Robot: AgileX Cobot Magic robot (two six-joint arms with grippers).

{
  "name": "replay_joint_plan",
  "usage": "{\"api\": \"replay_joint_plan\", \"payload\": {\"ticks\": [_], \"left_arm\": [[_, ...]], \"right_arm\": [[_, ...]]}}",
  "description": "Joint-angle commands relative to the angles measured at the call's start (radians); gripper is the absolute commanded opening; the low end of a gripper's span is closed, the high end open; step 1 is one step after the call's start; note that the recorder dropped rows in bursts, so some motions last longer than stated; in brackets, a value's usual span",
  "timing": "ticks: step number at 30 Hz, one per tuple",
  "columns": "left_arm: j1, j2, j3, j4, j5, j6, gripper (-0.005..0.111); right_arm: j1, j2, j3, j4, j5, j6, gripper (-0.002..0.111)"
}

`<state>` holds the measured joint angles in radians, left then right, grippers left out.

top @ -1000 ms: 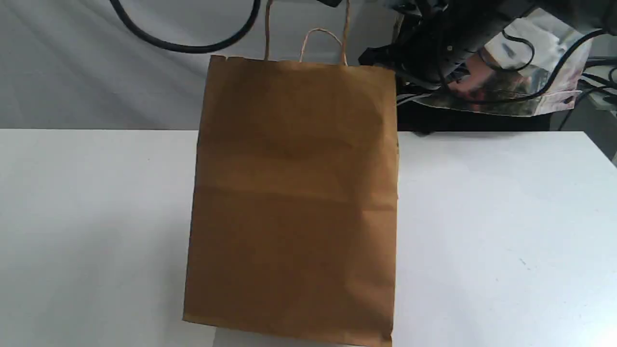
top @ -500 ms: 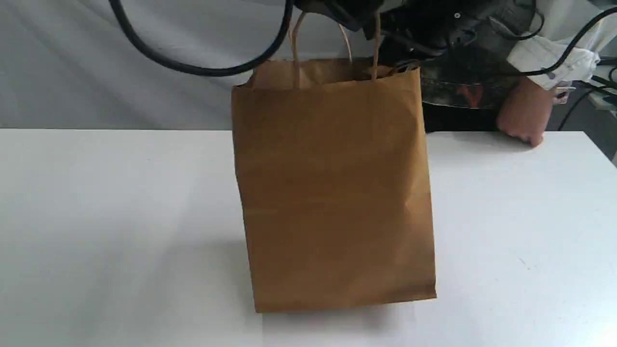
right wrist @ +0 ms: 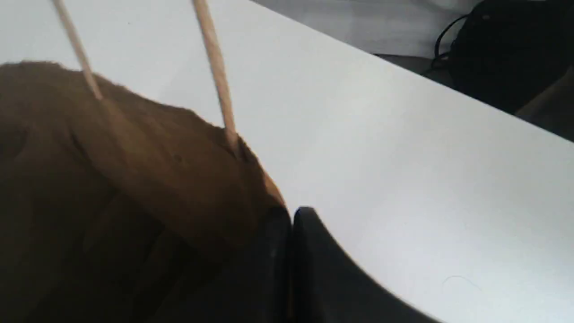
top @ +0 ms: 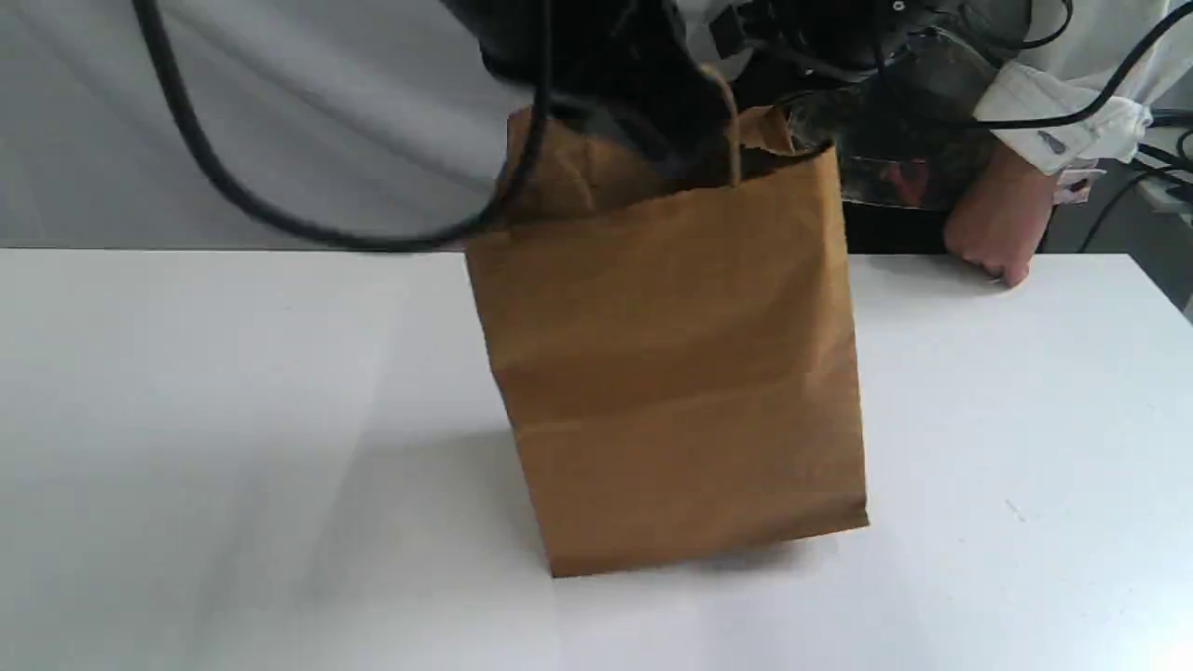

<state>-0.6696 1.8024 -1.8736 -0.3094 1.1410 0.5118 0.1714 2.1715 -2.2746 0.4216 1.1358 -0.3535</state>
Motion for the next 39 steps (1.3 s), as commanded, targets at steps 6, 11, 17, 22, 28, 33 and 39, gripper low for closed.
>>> {"api": "replay_joint_plan", "payload": {"ticks": [6, 11, 17, 22, 28, 33, 39], "left_arm": [[-0.016, -0.076, 0.128, -0.014, -0.196, 0.013, 0.001], [-0.016, -0.096, 0.124, -0.022, -0.265, 0.021, 0.015], [-0.016, -0.116, 0.124, -0.017, -0.263, 0.021, 0.046], [-0.016, -0.134, 0.124, -0.017, -0.254, 0.017, 0.068], [-0.016, -0.171, 0.124, -0.019, -0.274, 0.018, 0.068], [-0.016, -0.196, 0.124, -0.024, -0.285, 0.018, 0.068], [-0.016, -0.226, 0.124, -0.021, -0.299, 0.017, 0.068]], "right_arm": [[-0.024, -0.015, -0.002, 0.044, 0.022, -0.010, 0.004], [-0.024, -0.015, -0.002, 0.083, 0.036, -0.013, 0.038], [-0.024, -0.015, -0.002, 0.083, 0.044, -0.013, 0.062], [-0.024, -0.024, -0.002, 0.083, 0.044, -0.013, 0.062], [-0.024, -0.070, -0.002, 0.058, 0.021, -0.013, 0.062], [-0.031, -0.099, -0.002, 0.022, 0.027, 0.006, 0.062], [-0.082, -0.133, -0.002, 0.023, 0.036, 0.047, 0.059]]}}
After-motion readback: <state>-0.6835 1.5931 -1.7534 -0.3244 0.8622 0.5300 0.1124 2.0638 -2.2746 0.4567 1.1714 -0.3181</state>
